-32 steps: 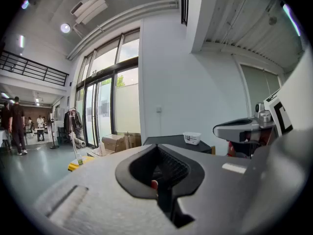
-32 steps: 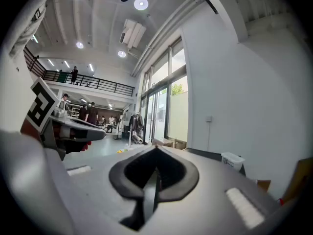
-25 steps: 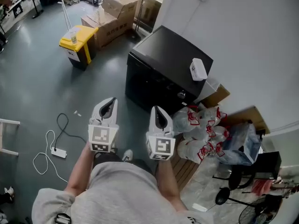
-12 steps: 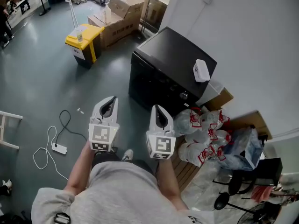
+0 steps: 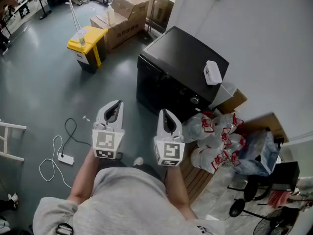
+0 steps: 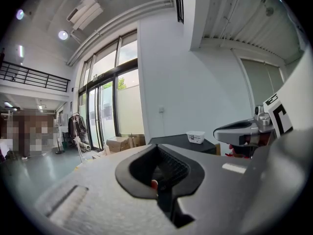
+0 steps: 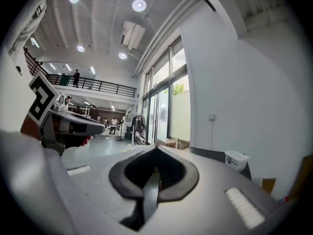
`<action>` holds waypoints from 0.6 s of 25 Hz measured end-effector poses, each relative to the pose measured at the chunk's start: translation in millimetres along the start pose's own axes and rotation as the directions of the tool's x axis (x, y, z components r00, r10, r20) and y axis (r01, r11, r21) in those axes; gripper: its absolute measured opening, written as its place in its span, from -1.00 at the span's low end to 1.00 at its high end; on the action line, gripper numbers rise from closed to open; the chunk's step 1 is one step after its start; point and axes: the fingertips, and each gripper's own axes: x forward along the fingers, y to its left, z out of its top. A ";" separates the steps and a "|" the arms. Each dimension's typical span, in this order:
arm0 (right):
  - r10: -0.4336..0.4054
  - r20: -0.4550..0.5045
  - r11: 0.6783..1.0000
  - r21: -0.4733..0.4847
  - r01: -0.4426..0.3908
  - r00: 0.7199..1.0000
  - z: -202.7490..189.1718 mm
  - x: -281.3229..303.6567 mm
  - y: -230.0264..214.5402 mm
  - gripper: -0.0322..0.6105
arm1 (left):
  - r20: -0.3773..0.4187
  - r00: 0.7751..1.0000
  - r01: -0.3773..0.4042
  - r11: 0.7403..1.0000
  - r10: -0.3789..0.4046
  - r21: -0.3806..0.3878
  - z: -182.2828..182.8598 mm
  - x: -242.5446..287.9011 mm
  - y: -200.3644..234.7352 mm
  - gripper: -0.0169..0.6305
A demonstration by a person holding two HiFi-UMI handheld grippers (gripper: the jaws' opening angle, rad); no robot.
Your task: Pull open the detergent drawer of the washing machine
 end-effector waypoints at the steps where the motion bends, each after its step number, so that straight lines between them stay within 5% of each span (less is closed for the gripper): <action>1: -0.008 -0.004 1.000 0.001 0.008 1.000 -1.4 3.5 0.0 -0.89 | 0.000 1.000 0.006 1.000 -0.006 0.001 0.9 4.7 3.8 -0.92; 15: -0.267 -0.047 0.964 0.005 0.268 0.963 -13.2 122.4 -4.5 -0.89 | 0.046 0.970 0.235 0.971 -0.237 0.044 -0.2 146.1 99.3 -0.92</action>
